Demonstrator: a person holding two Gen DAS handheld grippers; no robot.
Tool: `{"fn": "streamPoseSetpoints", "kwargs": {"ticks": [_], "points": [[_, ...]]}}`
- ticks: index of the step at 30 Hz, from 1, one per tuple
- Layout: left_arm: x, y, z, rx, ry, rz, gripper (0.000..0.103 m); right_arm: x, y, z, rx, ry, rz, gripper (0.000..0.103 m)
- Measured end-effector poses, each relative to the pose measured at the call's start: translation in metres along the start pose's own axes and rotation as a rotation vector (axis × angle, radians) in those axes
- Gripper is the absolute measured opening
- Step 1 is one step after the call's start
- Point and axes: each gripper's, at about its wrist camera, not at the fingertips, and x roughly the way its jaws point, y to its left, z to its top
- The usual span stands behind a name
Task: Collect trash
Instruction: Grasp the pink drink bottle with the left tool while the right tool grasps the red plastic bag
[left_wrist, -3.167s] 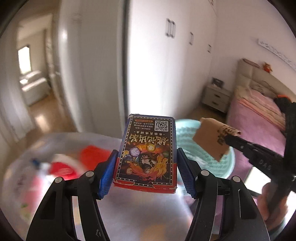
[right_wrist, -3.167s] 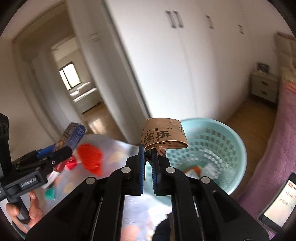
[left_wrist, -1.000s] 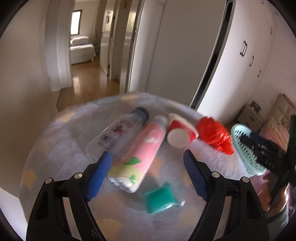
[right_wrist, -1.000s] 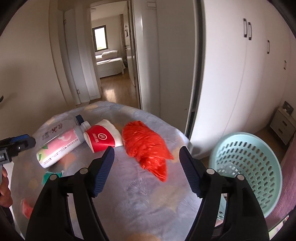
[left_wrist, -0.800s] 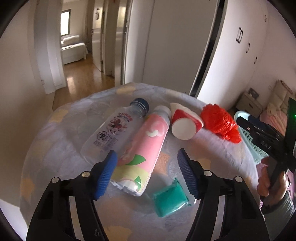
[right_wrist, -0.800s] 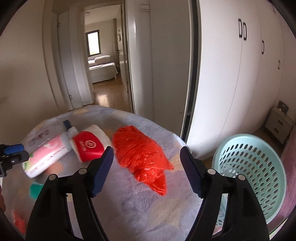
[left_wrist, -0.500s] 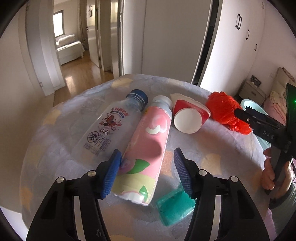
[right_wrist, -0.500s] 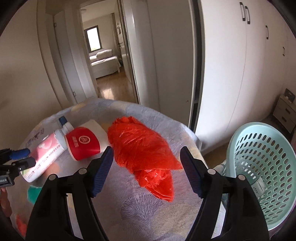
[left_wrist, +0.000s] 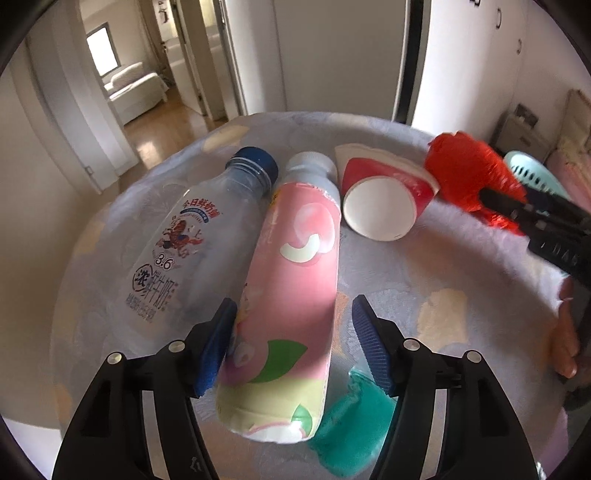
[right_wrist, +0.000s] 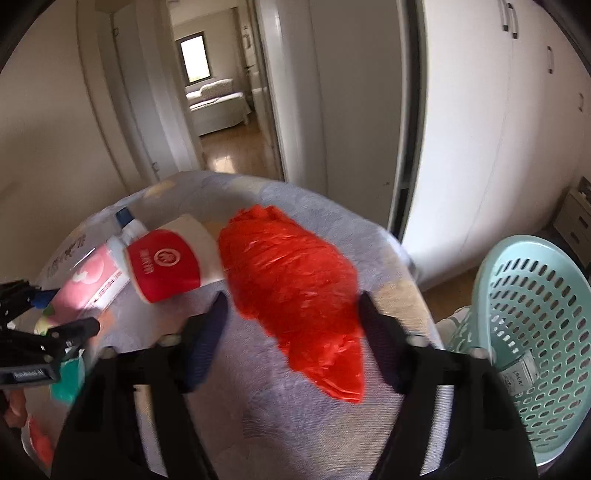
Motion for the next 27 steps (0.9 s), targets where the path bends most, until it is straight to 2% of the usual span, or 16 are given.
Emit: {"fn": "streamPoseSetpoints", "kwargs": {"ticks": [1,3,9,21,27], "points": [[0.000,-0.001,0.000,-0.001,0.002,0.010,0.062,0.001,-0.001,0.000,0.001,0.007,0.012,0.043],[-0.001,-0.003,-0.001,-0.007,0.006,0.021,0.051,0.000,-0.001,0.000,0.001,0.007,0.011,0.035],[-0.011,-0.009,-0.003,-0.031,-0.022,0.031,0.048,-0.007,0.008,-0.003,-0.040,-0.019,0.017,0.024],[-0.064,-0.013,-0.009,-0.090,-0.152,-0.001,0.047,-0.031,0.023,-0.013,-0.092,-0.118,-0.028,0.022],[-0.096,-0.018,-0.007,-0.102,-0.238,-0.025,0.047,-0.051,0.014,-0.023,-0.052,-0.154,-0.050,0.022]]}}
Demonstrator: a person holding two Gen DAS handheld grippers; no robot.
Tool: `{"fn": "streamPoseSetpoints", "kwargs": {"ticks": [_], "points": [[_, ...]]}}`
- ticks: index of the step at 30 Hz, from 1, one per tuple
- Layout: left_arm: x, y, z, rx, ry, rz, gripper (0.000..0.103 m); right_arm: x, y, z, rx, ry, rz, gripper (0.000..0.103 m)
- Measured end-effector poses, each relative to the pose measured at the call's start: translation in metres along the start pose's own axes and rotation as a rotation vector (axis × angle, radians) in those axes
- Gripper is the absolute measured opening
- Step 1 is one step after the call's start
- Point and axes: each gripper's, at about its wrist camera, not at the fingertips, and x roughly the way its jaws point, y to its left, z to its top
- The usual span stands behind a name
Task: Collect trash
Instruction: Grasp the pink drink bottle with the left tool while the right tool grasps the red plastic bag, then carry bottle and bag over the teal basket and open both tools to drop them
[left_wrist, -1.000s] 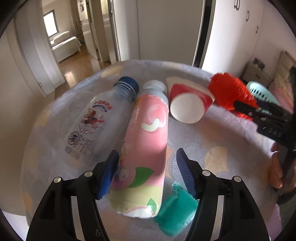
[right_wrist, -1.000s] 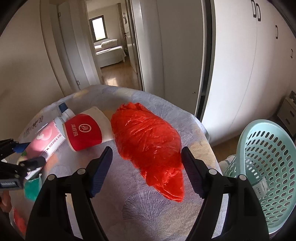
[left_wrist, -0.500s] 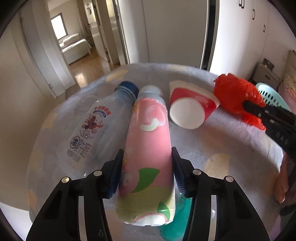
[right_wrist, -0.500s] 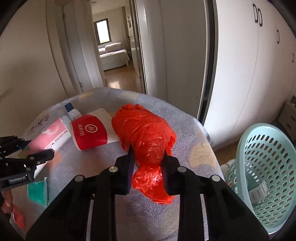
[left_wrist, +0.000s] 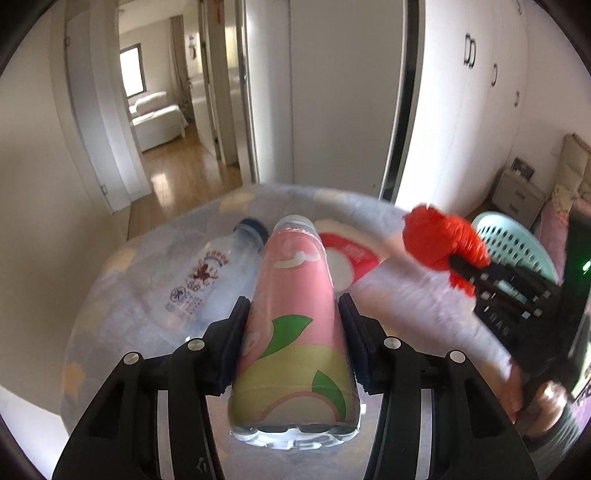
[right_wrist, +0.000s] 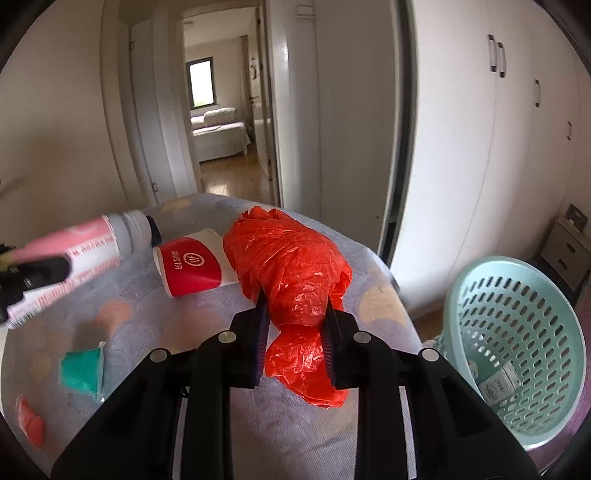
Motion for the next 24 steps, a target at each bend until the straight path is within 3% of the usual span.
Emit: {"fn": "streamPoseSetpoints", "kwargs": {"ticks": [9,14,24], "points": [[-0.034,-0.036,0.021,0.018,-0.108,-0.084,0.047,-0.052,-0.034,-0.007,0.114,-0.057,0.021,0.022],[-0.046,-0.072,0.031,0.030,-0.172,-0.178,0.047,-0.087,-0.059,-0.002,0.170,-0.123,0.008,0.022],[-0.029,-0.147,0.054,0.102,-0.181,-0.302,0.047,-0.127,-0.131,-0.007,0.292,-0.192,-0.095,0.022]]}}
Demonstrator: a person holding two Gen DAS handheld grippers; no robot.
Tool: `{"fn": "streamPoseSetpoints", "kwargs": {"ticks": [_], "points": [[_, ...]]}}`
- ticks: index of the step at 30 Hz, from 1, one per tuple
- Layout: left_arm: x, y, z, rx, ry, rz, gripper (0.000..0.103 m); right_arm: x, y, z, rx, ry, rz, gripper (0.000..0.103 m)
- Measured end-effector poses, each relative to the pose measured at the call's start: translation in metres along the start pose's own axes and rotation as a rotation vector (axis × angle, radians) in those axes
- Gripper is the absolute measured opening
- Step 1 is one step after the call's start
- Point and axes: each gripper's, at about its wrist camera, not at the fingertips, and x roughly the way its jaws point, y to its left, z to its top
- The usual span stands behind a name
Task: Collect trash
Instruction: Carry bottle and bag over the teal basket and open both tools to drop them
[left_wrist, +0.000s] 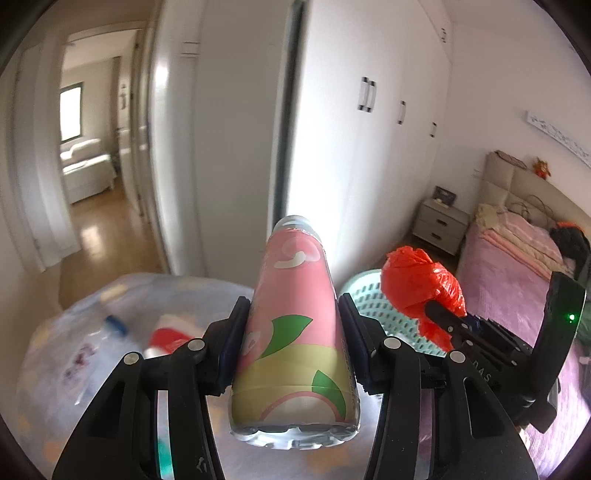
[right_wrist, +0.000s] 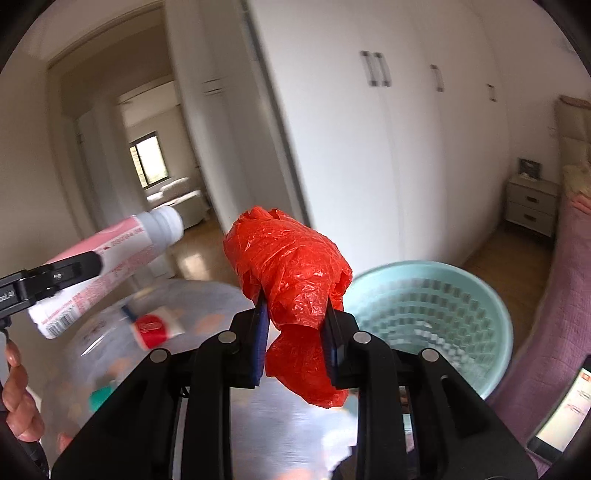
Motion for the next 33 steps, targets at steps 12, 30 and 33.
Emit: {"fn": "streamPoseSetpoints", "kwargs": {"ticks": [12,30,33], "points": [[0.088,-0.072,0.008,0.054,0.102,-0.145,0.047,0.005,-0.098,-0.005,0.165,0.017,-0.158,0.022],[0.203,-0.108,-0.018,0.052,0.283,-0.148,0.057,0.052,-0.143,-0.024,0.263,0.170,-0.217,0.036],[0.198,-0.102,-0.024,0.028,0.290,-0.156,0.057,0.053,-0.143,-0.024,0.270,0.165,-0.213,0.053]]}}
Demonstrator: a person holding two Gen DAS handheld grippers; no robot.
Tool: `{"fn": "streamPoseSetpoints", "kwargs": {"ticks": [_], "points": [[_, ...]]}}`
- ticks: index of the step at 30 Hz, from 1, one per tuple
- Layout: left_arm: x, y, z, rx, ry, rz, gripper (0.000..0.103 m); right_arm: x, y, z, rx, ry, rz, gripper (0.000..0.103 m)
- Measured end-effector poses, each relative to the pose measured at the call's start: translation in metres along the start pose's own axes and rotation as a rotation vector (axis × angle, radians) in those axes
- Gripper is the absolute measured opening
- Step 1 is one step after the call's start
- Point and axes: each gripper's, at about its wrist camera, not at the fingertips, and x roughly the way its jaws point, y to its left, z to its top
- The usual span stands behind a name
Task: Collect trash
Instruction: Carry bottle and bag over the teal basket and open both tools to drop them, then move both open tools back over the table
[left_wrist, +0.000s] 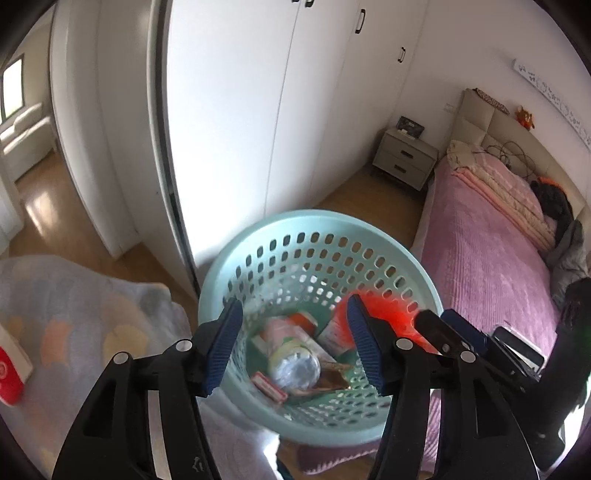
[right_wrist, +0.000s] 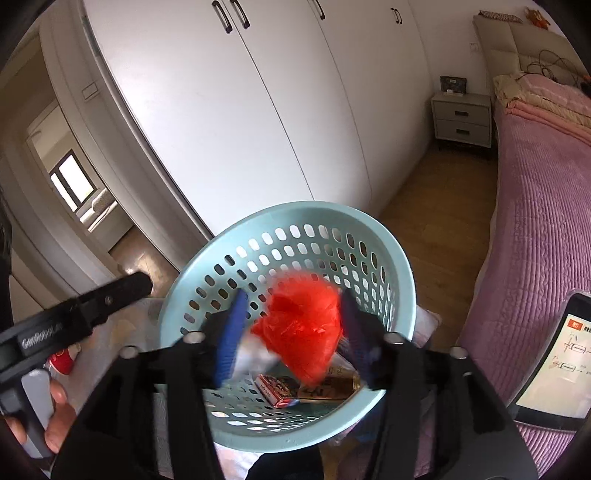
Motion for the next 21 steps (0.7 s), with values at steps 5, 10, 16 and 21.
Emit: {"fn": "streamPoseSetpoints", "kwargs": {"ticks": [5,10,16,21], "points": [[-0.024,0.005,-0.008,-0.012,-0.042,0.012,0.064,-0.003,0.003,0.003,-0.013,-0.009,0.024,0.053],[-0.061,0.006,-0.013,-0.009,-0.110,0.021,0.064,-0.015,0.013,0.005,-0.038,-0.026,0.051,0.053],[-0.109,0.009,-0.017,-0.021,-0.192,0.030,0.066,-0.034,0.027,0.007,-0.060,-0.057,0.085,0.053],[-0.150,0.025,-0.037,-0.058,-0.240,0.027,0.066,-0.051,0.043,0.005,-0.091,-0.076,0.108,0.053]]}}
